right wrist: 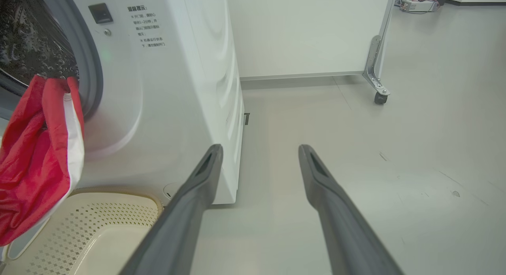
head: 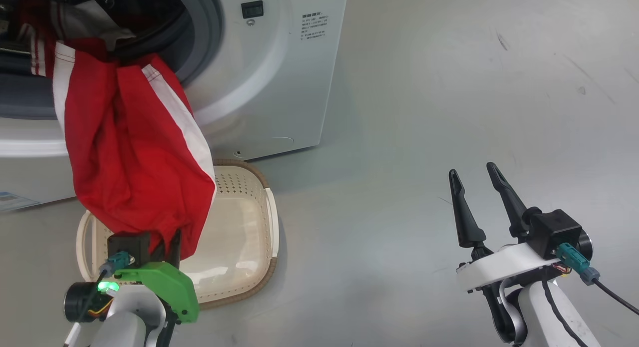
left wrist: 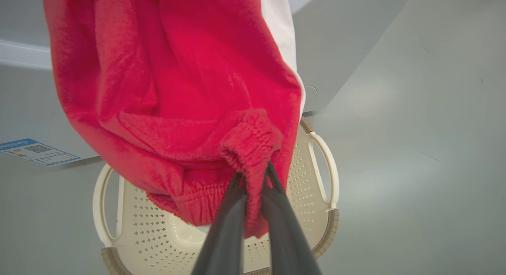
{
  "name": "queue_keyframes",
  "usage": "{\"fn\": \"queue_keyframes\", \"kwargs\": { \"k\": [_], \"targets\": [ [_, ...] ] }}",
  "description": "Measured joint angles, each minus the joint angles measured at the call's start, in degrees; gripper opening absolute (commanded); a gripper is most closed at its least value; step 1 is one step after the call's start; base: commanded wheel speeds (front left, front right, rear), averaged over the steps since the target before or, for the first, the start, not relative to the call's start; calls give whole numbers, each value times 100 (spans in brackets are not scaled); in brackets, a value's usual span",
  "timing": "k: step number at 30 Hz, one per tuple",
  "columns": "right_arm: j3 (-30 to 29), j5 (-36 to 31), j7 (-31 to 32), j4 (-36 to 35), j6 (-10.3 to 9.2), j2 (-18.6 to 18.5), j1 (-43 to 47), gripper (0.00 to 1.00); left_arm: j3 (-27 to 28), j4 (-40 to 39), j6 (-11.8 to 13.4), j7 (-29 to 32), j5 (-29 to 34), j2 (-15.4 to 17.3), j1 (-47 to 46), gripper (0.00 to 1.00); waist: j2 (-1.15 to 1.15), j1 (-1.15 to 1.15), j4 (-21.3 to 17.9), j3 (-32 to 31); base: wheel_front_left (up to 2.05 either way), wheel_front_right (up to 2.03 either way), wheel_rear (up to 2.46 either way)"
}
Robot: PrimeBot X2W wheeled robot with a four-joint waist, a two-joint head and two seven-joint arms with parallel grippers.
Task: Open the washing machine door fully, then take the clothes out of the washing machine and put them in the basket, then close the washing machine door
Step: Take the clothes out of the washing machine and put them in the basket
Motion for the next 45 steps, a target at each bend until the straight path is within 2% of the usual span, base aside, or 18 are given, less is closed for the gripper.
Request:
{"fn": "queue_keyframes", "kwargs": {
  "k": [9, 14, 15, 16, 17, 18, 30, 33, 45],
  "targets": [
    [-53, 0, 0, -116, -1, 7, -143, 100, 93, 815, 0, 177, -112, -34, -736, 0, 0, 0, -169, 355, 0, 0, 0],
    [29, 0, 0, -113, 20, 8, -278, 100, 332, 1206, 4, 131, -240, -37, -1060, 0, 0, 0, -223, 529, 0, 0, 0],
    [41, 0, 0, -113, 48, 13, -311, 100, 366, 1278, 8, 107, -244, -19, -1111, 4, 0, 0, -245, 551, 0, 0, 0],
    [37, 1, 0, -118, 47, 24, -337, 100, 397, 1362, 8, 109, -267, -9, -1156, 60, 0, 0, -266, 571, 0, 0, 0],
    [26, 5, 0, -118, 47, 29, -348, 100, 399, 1426, 7, 99, -287, -3, -1198, 97, 0, 0, -287, 592, 0, 0, 0],
    [21, 10, 0, -114, 47, 27, -351, 100, 414, 1468, 5, 33, -288, -1, -1228, 100, 0, 0, -306, 610, 0, 0, 0],
    [-96, 63, 0, -112, 34, 49, -363, 100, 461, 2111, -65, -320, -311, -12, -1461, 100, 0, 0, -381, 688, 0, 0, 0],
    [-179, 64, 0, -113, -12, 45, -363, 100, 387, 2143, -149, -474, -304, -31, -1534, 100, 0, 0, -321, 675, 0, 0, 0],
    [-294, 56, 0, -77, -14, 46, -361, 100, 411, 2074, -147, -1414, -191, -35, -1676, 100, 0, 0, 18, 468, 0, 0, 0]
  ]
}}
